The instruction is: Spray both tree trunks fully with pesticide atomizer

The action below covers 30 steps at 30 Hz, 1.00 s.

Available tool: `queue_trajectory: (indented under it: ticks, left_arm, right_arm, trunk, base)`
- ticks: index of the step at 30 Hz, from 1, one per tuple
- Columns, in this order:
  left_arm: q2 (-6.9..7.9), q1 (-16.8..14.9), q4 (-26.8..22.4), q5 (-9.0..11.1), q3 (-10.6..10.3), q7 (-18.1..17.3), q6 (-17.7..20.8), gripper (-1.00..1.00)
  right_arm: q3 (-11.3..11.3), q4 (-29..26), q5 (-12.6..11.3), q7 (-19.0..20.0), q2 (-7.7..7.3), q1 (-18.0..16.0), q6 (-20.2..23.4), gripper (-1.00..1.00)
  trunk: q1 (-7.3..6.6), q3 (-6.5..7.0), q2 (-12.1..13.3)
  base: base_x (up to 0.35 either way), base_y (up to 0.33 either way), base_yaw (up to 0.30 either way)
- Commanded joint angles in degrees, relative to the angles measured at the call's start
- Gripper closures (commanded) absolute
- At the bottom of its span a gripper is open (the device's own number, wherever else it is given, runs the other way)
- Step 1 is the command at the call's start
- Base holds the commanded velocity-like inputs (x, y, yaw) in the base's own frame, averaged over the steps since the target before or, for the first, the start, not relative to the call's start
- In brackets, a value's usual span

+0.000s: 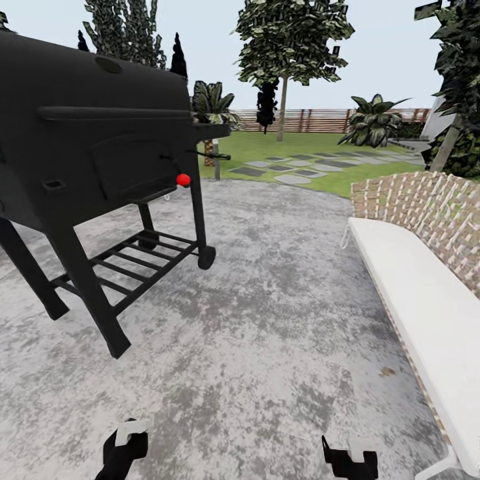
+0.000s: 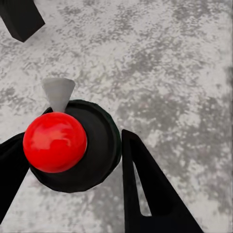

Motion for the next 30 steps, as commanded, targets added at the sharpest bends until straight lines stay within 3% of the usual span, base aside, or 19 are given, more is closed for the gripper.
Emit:
queue_trajectory:
  ticks: [1,17,30]
  left_arm:
    - [0.00,0.00,-0.01,0.00,0.00,0.00,0.00,1.00]
    - [0.03,0.00,0.34,0.00,0.01,0.01,0.00,1.00]
    - [0.00,0.00,0.51,-0.01,0.00,0.01,0.00,1.00]
  right_arm:
    - [0.00,0.01,0.00,0.00,0.00,0.00,0.03,-1.00]
    - [0.06,0.02,0.00,0.00,0.12,0.00,0.06,-1.00]
    - [0.03,0.02,0.04,0.17,-0.14,0.00,-0.01,-1.00]
  trunk:
    - [0.00,0.00,0.00]
    - [0.00,0.00,0.00]
    - [0.00,0.00,0.00]
  base:
    - [0.336,0.000,-0.278]
    - [0.336,0.000,-0.271]
    - [0.338,0.000,-0.025]
